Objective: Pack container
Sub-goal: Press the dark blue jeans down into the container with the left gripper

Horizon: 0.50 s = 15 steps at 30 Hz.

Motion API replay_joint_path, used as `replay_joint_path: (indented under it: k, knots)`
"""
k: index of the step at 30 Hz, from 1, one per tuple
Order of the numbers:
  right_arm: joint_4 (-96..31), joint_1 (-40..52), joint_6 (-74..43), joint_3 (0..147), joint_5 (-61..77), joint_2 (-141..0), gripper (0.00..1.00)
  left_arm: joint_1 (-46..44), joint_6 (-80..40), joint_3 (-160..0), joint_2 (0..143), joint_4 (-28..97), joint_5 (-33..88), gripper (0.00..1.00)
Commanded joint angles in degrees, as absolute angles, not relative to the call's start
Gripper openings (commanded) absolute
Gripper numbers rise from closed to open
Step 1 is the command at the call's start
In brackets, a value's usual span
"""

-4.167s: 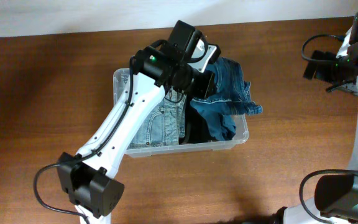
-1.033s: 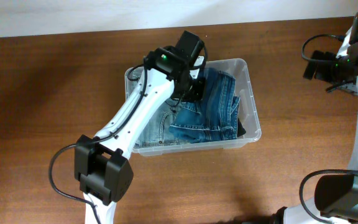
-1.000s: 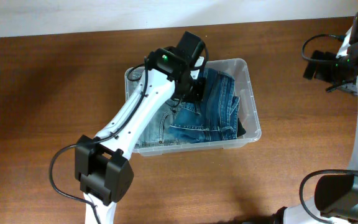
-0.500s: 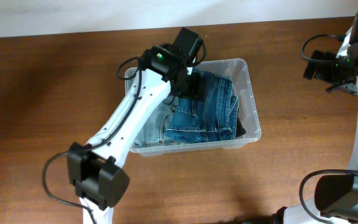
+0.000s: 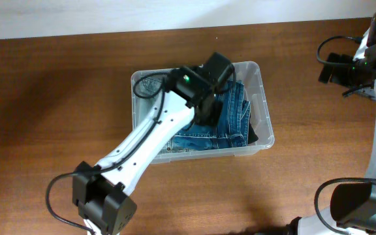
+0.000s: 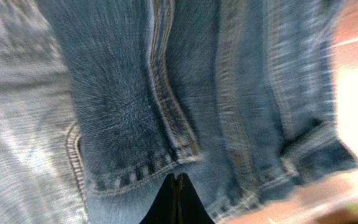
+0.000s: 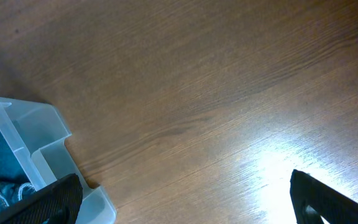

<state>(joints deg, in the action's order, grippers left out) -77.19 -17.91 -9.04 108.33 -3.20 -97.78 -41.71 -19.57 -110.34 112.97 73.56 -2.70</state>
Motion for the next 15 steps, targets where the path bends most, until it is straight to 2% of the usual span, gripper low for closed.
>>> replay_joint_path:
  k: [1,9,15]
  knots:
    - [-77.2,-18.0,-9.5,108.8,-3.7,-97.8,0.99,-41.1,-20.2,-103.1,113.5,70.5,-6.4,0.0]
    - [-77.2,-18.0,-9.5,108.8,-3.7,-97.8,0.99,-41.1,-20.1,-85.2,113.5,54.7,-7.6,0.0]
    - [-77.2,-18.0,-9.4,108.8,-3.7,-97.8,0.99,-41.1,-20.1,-90.0,112.5,57.1,-6.7,0.01]
